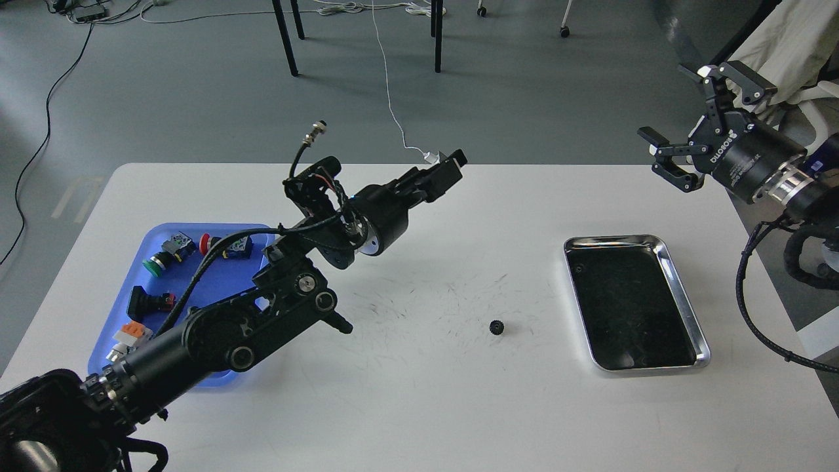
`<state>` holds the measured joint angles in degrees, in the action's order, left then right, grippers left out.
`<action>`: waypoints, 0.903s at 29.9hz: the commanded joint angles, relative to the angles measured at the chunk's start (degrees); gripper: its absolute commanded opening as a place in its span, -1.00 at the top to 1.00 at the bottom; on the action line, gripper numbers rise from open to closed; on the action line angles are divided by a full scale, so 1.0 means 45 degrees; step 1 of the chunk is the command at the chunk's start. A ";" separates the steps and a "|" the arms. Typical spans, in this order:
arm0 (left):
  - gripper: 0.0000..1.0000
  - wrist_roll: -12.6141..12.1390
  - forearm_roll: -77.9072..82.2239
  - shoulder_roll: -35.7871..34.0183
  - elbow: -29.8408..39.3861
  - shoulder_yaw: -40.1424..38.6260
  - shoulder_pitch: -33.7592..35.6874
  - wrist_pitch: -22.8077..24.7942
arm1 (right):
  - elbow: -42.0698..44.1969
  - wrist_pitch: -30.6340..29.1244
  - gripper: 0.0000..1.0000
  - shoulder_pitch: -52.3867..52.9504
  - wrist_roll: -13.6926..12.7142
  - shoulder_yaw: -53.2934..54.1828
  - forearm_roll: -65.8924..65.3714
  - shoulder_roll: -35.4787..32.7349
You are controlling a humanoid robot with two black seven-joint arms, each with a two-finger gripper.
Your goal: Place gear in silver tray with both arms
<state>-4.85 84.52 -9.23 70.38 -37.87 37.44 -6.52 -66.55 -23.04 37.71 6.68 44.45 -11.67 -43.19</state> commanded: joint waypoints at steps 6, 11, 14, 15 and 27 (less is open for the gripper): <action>-0.95 -0.0015 -0.6372 -0.2634 0.0181 -0.2638 -0.0137 -0.0427 | -0.1381 0.0257 -0.91 0.5185 -0.0156 -0.6625 -0.1938 -0.0130; -0.95 0.0004 -0.9637 -0.3651 0.0142 -0.3029 -0.0176 -0.0329 | -0.2086 0.0257 -0.91 0.8157 -0.0330 -1.0477 -0.3321 0.0648; -0.95 -0.0035 -1.0539 -0.3886 0.0103 -0.3400 -0.0351 -0.0251 | -0.2125 0.0276 -0.91 0.9408 -0.0760 -1.2508 -0.4514 0.1762; -0.95 -0.0035 -1.0560 -0.3925 0.0084 -0.3440 -0.0448 -0.0193 | -0.2164 0.0276 -0.91 0.9837 -0.0935 -1.3230 -0.4729 0.2113; -0.95 0.0004 -1.0502 -0.4042 0.0064 -0.3831 -0.0703 -0.0270 | -0.1677 -0.0016 -0.90 1.1249 -0.2129 -1.6752 -0.4693 0.5338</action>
<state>-4.88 37.26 -27.31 70.66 -55.05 34.47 -7.63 -75.00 -22.40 88.76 -2.75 -29.34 -33.04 -21.13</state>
